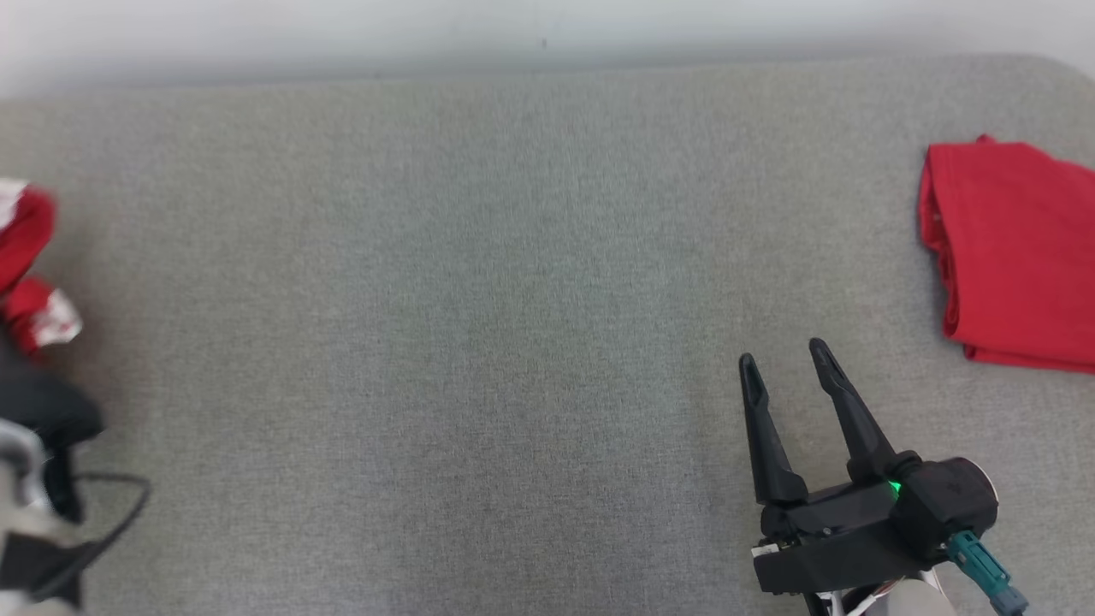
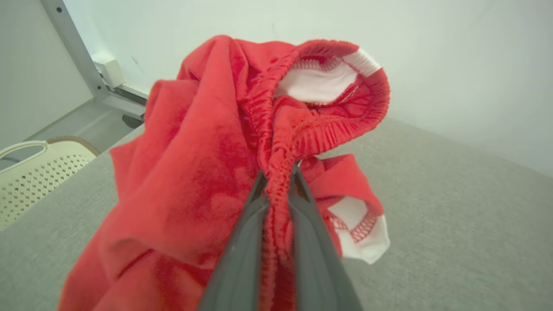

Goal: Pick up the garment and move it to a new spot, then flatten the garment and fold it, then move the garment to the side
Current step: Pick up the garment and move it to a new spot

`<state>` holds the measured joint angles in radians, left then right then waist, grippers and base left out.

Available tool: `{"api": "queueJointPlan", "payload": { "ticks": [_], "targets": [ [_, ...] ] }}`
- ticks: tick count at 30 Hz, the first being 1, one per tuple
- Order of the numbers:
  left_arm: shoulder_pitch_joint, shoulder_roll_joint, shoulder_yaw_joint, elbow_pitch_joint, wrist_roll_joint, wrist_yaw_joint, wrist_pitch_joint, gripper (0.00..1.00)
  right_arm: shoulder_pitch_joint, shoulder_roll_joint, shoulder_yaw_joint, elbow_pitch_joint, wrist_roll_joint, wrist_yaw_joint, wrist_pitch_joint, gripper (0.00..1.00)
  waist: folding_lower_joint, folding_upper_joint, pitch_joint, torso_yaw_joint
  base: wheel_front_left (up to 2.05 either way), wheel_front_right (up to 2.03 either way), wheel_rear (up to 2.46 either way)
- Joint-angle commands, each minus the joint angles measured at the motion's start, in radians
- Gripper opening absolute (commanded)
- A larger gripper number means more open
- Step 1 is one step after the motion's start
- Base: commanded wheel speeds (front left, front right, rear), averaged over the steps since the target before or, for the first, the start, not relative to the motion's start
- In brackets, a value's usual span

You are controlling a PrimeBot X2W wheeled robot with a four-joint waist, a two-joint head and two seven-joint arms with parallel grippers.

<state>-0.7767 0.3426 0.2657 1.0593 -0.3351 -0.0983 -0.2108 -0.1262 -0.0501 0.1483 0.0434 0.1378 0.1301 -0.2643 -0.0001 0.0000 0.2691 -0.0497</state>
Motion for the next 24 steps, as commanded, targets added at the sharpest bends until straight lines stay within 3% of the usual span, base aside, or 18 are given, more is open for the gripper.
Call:
{"api": "queueJointPlan", "payload": {
  "ticks": [1,12,20,24],
  "targets": [
    [0.016,-0.018,-0.016,-0.028,0.020,-0.008,-0.018,0.00,0.008,0.000,-0.005,-0.002,-0.003,0.001,-0.001,1.00,0.0001,0.0000,-0.032,0.004,0.00,0.00,0.00],
    [0.069,-0.247,-0.222,-0.438,0.065,-0.028,-0.032,0.00,0.051,0.000,-0.041,0.006,0.008,0.001,-0.001,1.00,0.0001,0.0000,-0.085,-0.042,0.00,0.00,0.00],
    [0.128,-0.291,-0.408,-0.667,0.006,-0.025,0.076,0.00,0.061,0.000,-0.040,0.012,0.032,0.001,-0.001,1.00,0.0001,0.0000,-0.079,-0.124,0.00,0.00,0.00],
    [0.164,-0.292,-0.543,-0.699,-0.076,0.007,0.097,0.00,0.062,0.000,-0.031,0.022,0.038,0.001,-0.001,1.00,0.0001,0.0000,-0.072,-0.159,0.00,0.00,0.00]
  ]
}}
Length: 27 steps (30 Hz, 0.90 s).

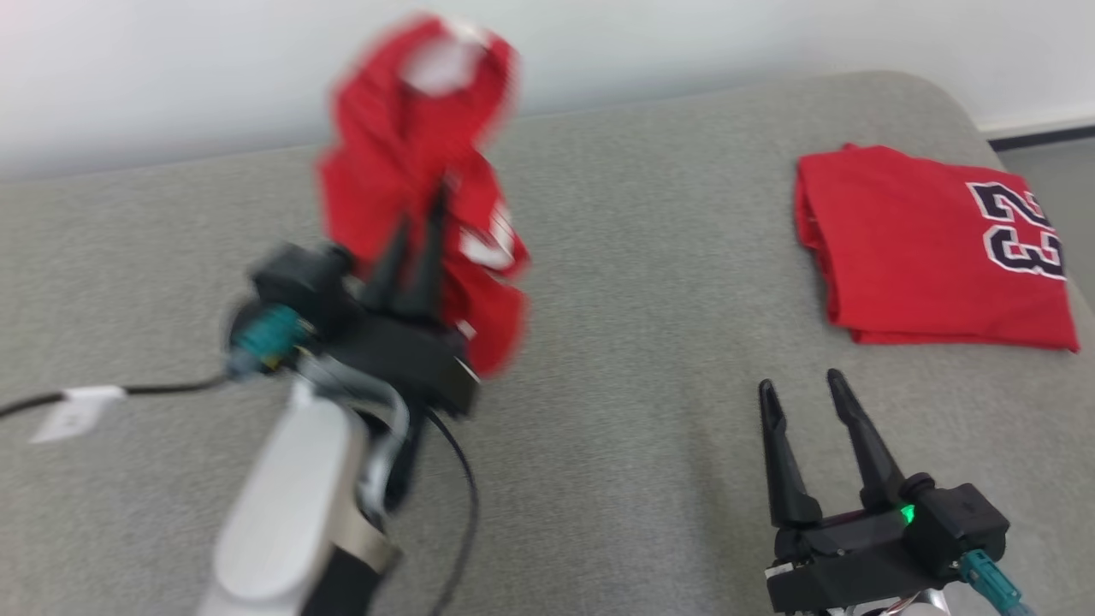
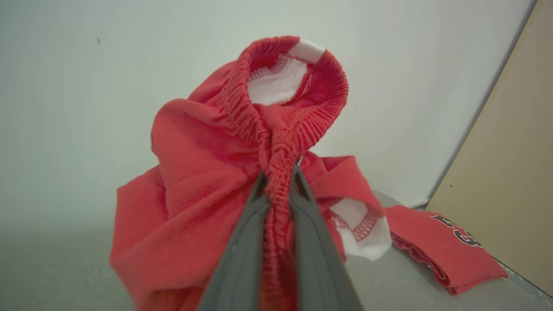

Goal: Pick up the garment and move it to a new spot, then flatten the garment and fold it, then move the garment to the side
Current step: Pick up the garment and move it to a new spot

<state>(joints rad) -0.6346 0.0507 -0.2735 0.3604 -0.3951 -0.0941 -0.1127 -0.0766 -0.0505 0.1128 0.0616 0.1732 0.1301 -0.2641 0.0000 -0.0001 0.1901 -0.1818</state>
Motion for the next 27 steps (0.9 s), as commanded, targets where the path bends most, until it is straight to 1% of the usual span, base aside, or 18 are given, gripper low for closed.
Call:
{"api": "queueJointPlan", "payload": {
  "ticks": [1,4,5,7,8,10,13,14,15,18,21,25,26,27],
  "targets": [
    [0.031,0.001,-0.038,-0.002,-0.032,0.012,-0.002,0.00,0.013,0.001,0.005,0.005,0.004,0.001,-0.001,1.00,0.0000,0.0001,0.008,-0.034,0.00,0.00,0.00],
    [0.059,0.001,-0.123,0.024,-0.075,0.041,-0.011,0.00,0.013,0.000,0.010,0.013,0.011,0.001,-0.001,1.00,0.0000,0.0001,0.008,-0.054,0.00,0.00,0.00],
    [0.075,0.001,-0.162,0.056,-0.098,0.055,-0.025,0.00,0.012,0.001,0.013,0.019,0.010,0.001,-0.001,1.00,0.0000,0.0001,0.009,-0.062,0.00,0.00,0.00],
    [0.090,0.001,-0.197,0.108,-0.109,0.057,-0.029,0.00,0.010,0.000,0.013,0.023,0.010,0.001,-0.001,1.00,0.0000,0.0001,0.009,-0.068,0.00,0.00,0.00],
    [0.090,0.001,-0.197,0.108,-0.109,0.057,-0.029,0.00,0.010,0.000,0.013,0.023,0.010,0.001,-0.001,1.00,0.0000,0.0001,0.009,-0.068,0.00,0.00,0.00],
    [0.096,0.001,-0.218,0.165,-0.130,0.055,-0.043,0.00,0.008,0.001,0.015,0.027,0.009,0.001,-0.001,1.00,0.0000,0.0001,0.007,-0.071,0.00,0.00,0.00],
    [0.090,0.001,-0.253,0.245,-0.122,0.064,-0.067,0.00,0.005,0.001,0.013,0.031,0.005,0.001,-0.001,1.00,0.0000,0.0001,0.004,-0.070,0.00,0.00,0.00],
    [0.083,0.001,-0.262,0.261,-0.124,0.065,-0.079,0.44,0.004,0.000,0.011,0.032,0.003,0.001,-0.001,1.00,0.0000,0.0001,0.001,-0.068,0.00,0.00,0.00],
    [0.076,0.000,-0.269,0.271,-0.131,0.067,-0.093,1.00,0.005,0.000,0.010,0.032,0.002,0.001,-0.001,1.00,0.0000,0.0001,-0.003,-0.065,0.00,0.00,0.00],
    [0.059,0.000,-0.291,0.278,-0.144,0.063,-0.127,1.00,0.017,0.000,0.003,0.028,0.000,0.001,-0.001,1.00,0.0000,0.0001,-0.020,-0.048,0.00,0.00,0.00],
    [0.063,0.001,-0.286,0.265,-0.141,0.073,-0.146,1.00,0.026,0.000,-0.002,0.031,-0.004,0.001,-0.001,1.00,0.0000,0.0001,-0.044,-0.030,0.00,0.00,0.00],
    [0.109,0.020,-0.231,0.201,-0.108,0.098,-0.152,1.00,0.043,0.000,-0.012,0.027,-0.005,0.001,-0.001,1.00,0.0000,0.0001,-0.079,-0.010,0.00,0.00,0.00],
    [0.131,0.031,-0.213,0.172,-0.096,0.105,-0.152,1.00,0.047,0.000,-0.017,0.025,-0.006,0.001,-0.001,1.00,0.0000,0.0001,-0.087,-0.005,0.00,0.00,0.00],
    [0.185,0.053,-0.180,0.121,-0.073,0.115,-0.152,1.00,0.061,0.000,-0.025,0.023,-0.008,0.001,-0.001,1.00,0.0000,0.0001,-0.104,0.006,0.00,0.00,0.00]
  ]
}}
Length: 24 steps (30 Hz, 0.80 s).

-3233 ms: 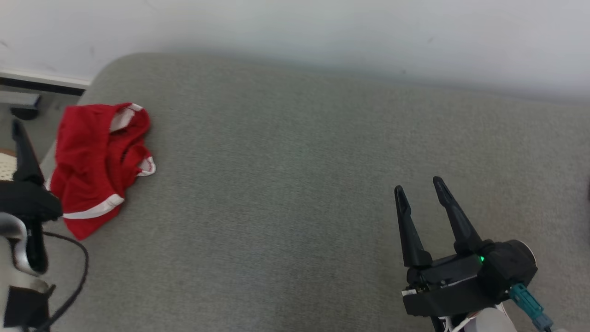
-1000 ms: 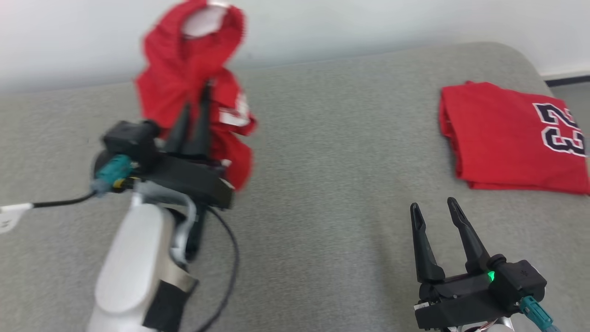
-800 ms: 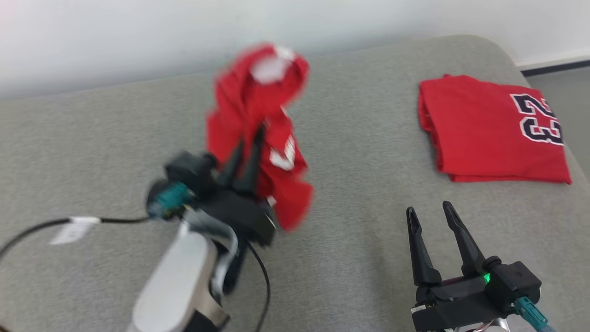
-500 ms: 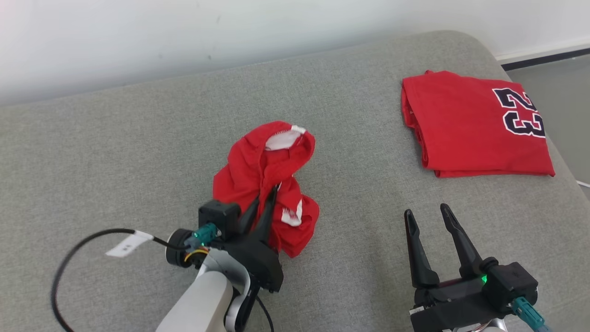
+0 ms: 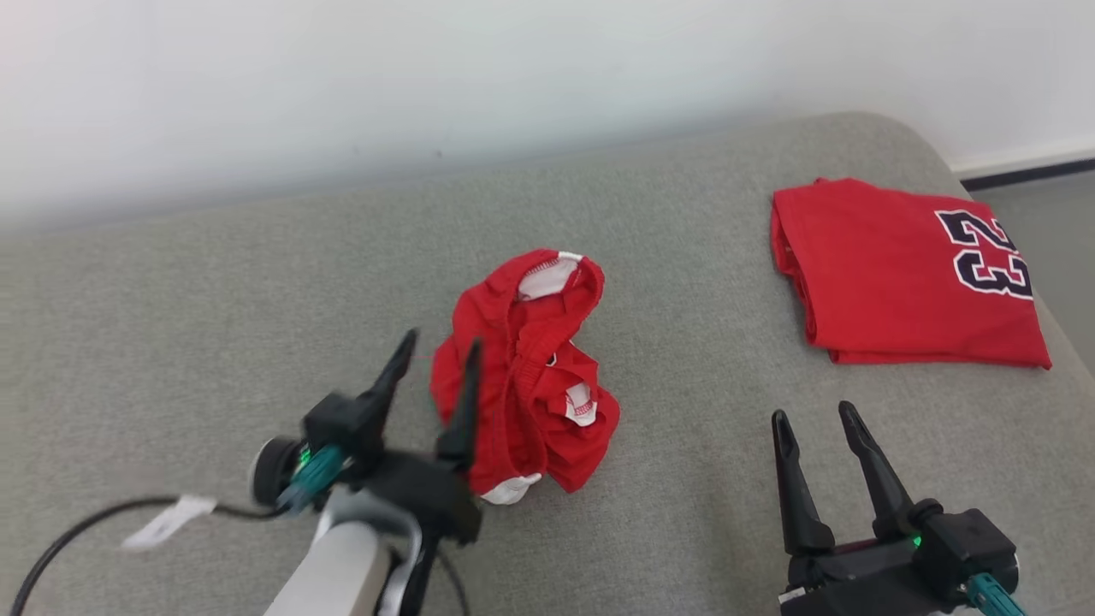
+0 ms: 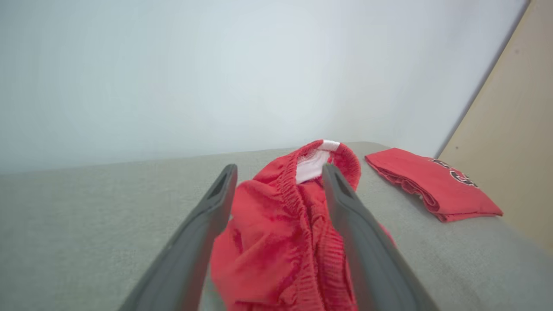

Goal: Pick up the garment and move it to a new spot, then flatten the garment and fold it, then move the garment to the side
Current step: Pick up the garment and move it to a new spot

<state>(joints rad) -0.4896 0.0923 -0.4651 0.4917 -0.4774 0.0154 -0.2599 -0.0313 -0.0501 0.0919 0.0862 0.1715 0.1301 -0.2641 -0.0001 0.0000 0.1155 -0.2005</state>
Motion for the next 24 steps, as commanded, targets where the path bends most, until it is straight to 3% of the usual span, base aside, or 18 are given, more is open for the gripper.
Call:
{"api": "queueJointPlan", "payload": {
  "ticks": [1,10,19,24],
  "targets": [
    [0.066,0.024,0.026,-0.039,0.022,0.012,-0.005,1.00,0.021,0.000,-0.006,-0.003,-0.007,0.001,-0.001,1.00,0.0001,0.0000,-0.036,0.029,0.00,0.00,0.00],
    [0.315,0.125,0.191,-0.280,0.128,0.060,-0.004,1.00,0.062,0.000,-0.051,-0.028,-0.015,0.001,-0.001,1.00,0.0001,0.0000,-0.063,0.089,0.00,0.00,0.00],
    [0.538,0.074,0.344,-0.417,0.224,0.074,-0.005,1.00,0.096,0.000,-0.091,-0.018,0.003,0.001,-0.001,1.00,0.0001,0.0000,-0.091,0.125,0.00,0.00,0.00],
    [0.596,0.031,0.402,-0.429,0.277,0.046,-0.005,1.00,0.120,0.000,-0.104,-0.004,0.009,0.001,-0.001,1.00,0.0001,0.0000,-0.098,0.141,0.00,0.00,0.00]
  ]
}}
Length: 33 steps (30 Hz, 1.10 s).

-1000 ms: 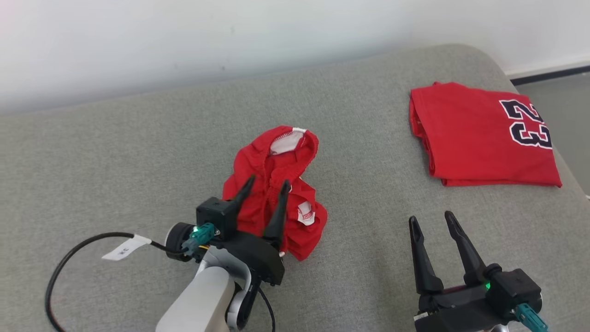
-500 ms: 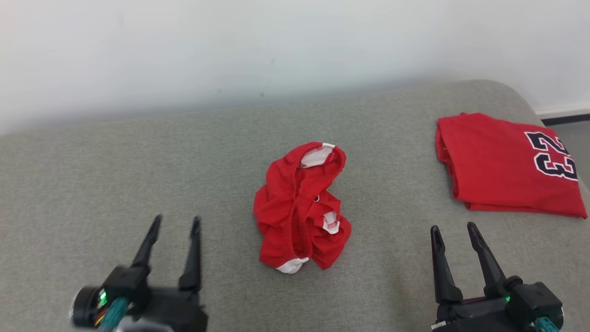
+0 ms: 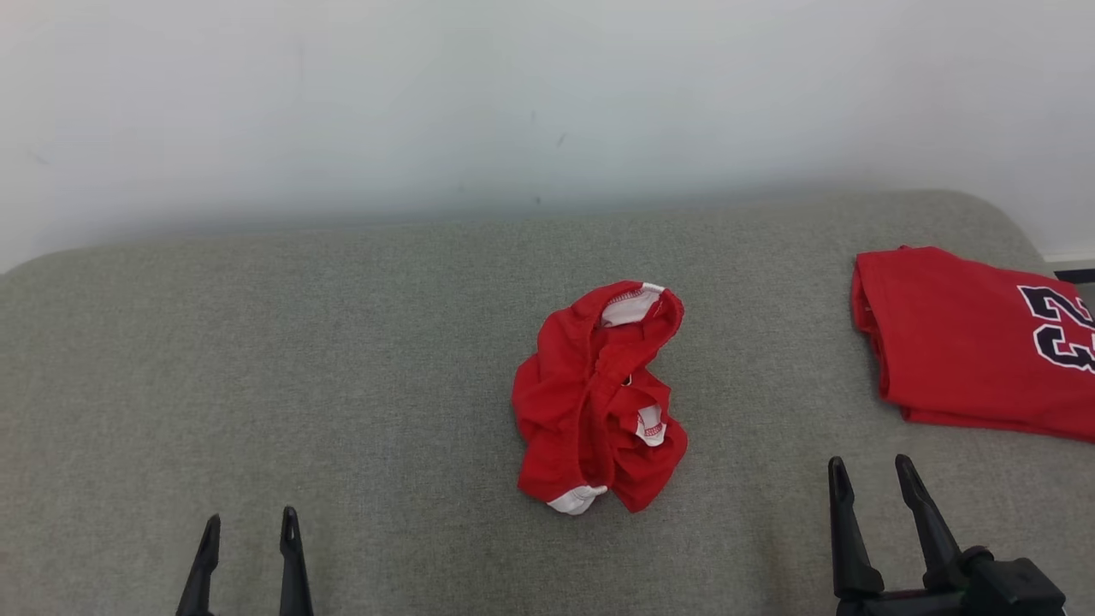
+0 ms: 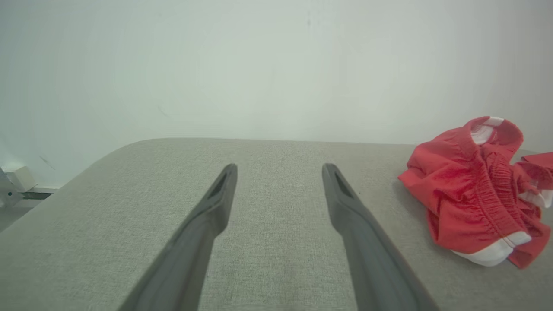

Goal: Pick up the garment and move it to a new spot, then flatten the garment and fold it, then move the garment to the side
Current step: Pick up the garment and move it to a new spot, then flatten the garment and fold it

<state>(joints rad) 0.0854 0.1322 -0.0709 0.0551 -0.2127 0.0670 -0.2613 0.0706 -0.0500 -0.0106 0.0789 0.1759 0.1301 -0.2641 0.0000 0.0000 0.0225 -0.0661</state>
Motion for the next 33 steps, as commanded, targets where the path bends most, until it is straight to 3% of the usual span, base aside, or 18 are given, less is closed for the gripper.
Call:
{"api": "queueJointPlan", "payload": {
  "ticks": [1,16,24,33],
  "targets": [
    [0.021,-0.009,0.008,0.007,0.013,-0.006,-0.003,1.00,0.019,0.000,-0.001,0.004,0.005,0.001,-0.001,1.00,0.0000,0.0000,-0.005,0.007,0.00,0.00,0.00],
    [0.038,-0.074,0.140,0.013,0.087,-0.112,-0.003,1.00,0.033,0.000,-0.004,0.021,0.006,0.001,-0.001,1.00,0.0000,0.0000,-0.009,0.022,0.00,0.00,0.00],
    [0.033,-0.082,0.150,0.014,0.100,-0.125,-0.003,1.00,0.030,0.000,-0.001,0.022,0.009,0.001,-0.001,1.00,0.0000,0.0000,-0.009,0.026,0.00,0.00,0.00],
    [0.039,-0.082,0.140,0.010,0.087,-0.109,-0.003,1.00,0.032,0.000,0.004,0.025,0.006,0.001,-0.001,1.00,0.0000,0.0000,-0.010,0.026,0.00,0.00,0.00]
  ]
}}
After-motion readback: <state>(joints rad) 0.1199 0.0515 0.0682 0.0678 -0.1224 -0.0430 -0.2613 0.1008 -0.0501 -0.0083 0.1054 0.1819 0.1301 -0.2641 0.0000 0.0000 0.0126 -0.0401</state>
